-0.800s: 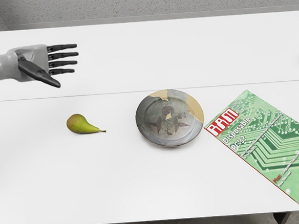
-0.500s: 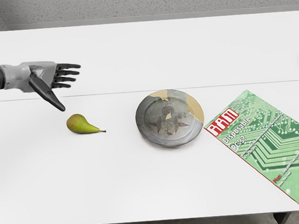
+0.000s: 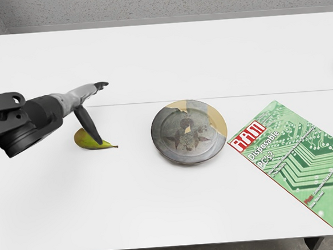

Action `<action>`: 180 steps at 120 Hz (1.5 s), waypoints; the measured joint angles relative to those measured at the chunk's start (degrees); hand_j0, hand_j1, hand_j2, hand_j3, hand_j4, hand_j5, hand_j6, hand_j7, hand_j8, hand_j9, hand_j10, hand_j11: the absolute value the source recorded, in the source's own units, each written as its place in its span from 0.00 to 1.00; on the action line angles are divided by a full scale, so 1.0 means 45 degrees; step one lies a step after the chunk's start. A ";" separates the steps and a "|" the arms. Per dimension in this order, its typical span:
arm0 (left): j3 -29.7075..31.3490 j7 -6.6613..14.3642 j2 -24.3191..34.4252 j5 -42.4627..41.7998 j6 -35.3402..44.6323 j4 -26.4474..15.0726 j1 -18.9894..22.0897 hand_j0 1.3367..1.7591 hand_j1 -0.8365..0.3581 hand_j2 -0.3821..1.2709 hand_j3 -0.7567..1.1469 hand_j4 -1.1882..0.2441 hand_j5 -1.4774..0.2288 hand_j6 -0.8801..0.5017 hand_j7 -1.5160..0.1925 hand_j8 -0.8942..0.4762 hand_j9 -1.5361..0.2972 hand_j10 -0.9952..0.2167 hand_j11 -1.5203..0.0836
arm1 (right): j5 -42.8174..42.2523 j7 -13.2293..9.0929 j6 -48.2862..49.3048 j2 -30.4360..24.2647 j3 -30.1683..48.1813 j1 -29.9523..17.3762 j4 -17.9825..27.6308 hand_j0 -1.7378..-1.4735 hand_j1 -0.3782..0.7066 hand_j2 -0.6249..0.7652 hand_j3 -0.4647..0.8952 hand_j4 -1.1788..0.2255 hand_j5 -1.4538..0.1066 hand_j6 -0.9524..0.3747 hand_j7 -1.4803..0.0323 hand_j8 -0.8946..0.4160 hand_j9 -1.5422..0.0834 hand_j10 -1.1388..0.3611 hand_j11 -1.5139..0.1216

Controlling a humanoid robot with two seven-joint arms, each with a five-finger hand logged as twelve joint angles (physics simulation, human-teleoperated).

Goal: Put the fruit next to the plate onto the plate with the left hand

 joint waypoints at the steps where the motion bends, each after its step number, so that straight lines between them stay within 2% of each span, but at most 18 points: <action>1: 0.0105 0.0000 -0.0009 0.0018 0.0152 -0.0119 -0.0010 0.76 0.99 0.23 0.40 0.83 0.86 0.63 0.89 0.65 0.84 0.82 0.95 | 0.0000 0.0000 0.0000 0.0000 0.0000 0.0000 0.0000 0.30 0.05 0.45 0.34 0.83 0.92 0.71 0.96 0.67 0.94 0.75 0.91; 15: 0.1223 -0.0004 0.0058 0.0183 0.1587 -0.1367 -0.0158 0.76 0.96 0.24 0.40 0.81 0.84 0.61 0.87 0.63 0.82 0.80 0.92 | 0.0000 0.0000 0.0000 0.0000 0.0002 0.0000 0.0000 0.30 0.05 0.45 0.34 0.83 0.92 0.71 0.96 0.67 0.94 0.75 0.91; 33: 0.1994 -0.0005 -0.0027 0.0285 0.2962 -0.1851 -0.0123 0.76 0.87 0.25 0.40 0.74 0.77 0.54 0.79 0.56 0.75 0.72 0.85 | 0.0000 0.0000 0.0000 0.0000 -0.0001 0.0000 0.0000 0.30 0.05 0.45 0.34 0.83 0.92 0.71 0.96 0.67 0.94 0.75 0.91; 59: 0.2320 0.0006 -0.0079 0.0789 0.3927 -0.1827 0.0030 0.76 0.74 0.26 0.40 0.65 0.67 0.45 0.69 0.46 0.66 0.61 0.74 | 0.0000 0.0000 0.0000 0.0000 -0.0002 0.0000 0.0000 0.30 0.05 0.45 0.34 0.83 0.92 0.71 0.96 0.67 0.94 0.75 0.91; 78: 0.2437 0.0012 -0.0118 0.0899 0.4154 -0.1719 0.0083 0.76 0.66 0.27 0.40 0.60 0.61 0.40 0.63 0.41 0.60 0.55 0.68 | 0.0000 0.0000 0.0000 0.0000 -0.0004 0.0000 0.0000 0.30 0.05 0.45 0.34 0.83 0.92 0.71 0.96 0.67 0.94 0.75 0.91; 100: 0.2469 0.0001 -0.0118 0.0991 0.4229 -0.1678 0.0566 0.76 0.60 0.28 0.40 0.55 0.57 0.35 0.59 0.36 0.56 0.49 0.63 | 0.0000 0.0000 0.0000 0.0000 0.0000 0.0000 0.0000 0.30 0.05 0.45 0.34 0.83 0.92 0.71 0.96 0.67 0.94 0.75 0.91; 122: 0.2473 0.0011 -0.0118 0.1021 0.4243 -0.1669 0.0568 0.76 0.50 0.30 0.40 0.48 0.49 0.27 0.51 0.30 0.48 0.41 0.54 | 0.0000 0.0000 0.0000 0.0000 -0.0002 0.0000 0.0000 0.30 0.05 0.45 0.34 0.83 0.92 0.71 0.96 0.67 0.94 0.75 0.91; 131: 0.2472 0.0007 -0.0118 0.1037 0.4245 -0.1673 0.0574 0.76 0.49 0.35 0.40 0.44 0.45 0.24 0.47 0.31 0.45 0.40 0.50 | 0.0000 0.0000 0.0000 0.0000 -0.0001 0.0000 0.0000 0.30 0.05 0.45 0.34 0.83 0.92 0.71 0.96 0.67 0.94 0.75 0.91; 153: 0.2464 0.0000 -0.0118 0.1090 0.4246 -0.1663 0.0660 0.75 0.49 0.35 0.40 0.38 0.39 0.17 0.41 0.31 0.38 0.40 0.41 | 0.0000 0.0000 0.0000 0.0000 -0.0003 0.0000 0.0000 0.30 0.05 0.45 0.34 0.83 0.92 0.71 0.96 0.67 0.94 0.75 0.91; 169: 0.2471 0.0018 -0.0118 0.1031 0.4261 -0.1658 0.0637 0.75 0.49 0.42 0.40 0.34 0.35 0.15 0.37 0.28 0.34 0.37 0.37 | 0.0000 0.0000 0.0000 0.0000 -0.0003 0.0000 0.0000 0.30 0.05 0.45 0.34 0.83 0.92 0.71 0.96 0.67 0.94 0.75 0.91; 180: 0.2447 0.0024 -0.0118 0.0983 0.4263 -0.1666 0.0553 0.75 0.46 0.50 0.40 0.32 0.33 0.17 0.35 0.29 0.33 0.35 0.35 | 0.0000 0.0000 0.0000 0.0000 0.0000 0.0000 0.0000 0.30 0.05 0.45 0.34 0.83 0.92 0.71 0.96 0.67 0.94 0.75 0.91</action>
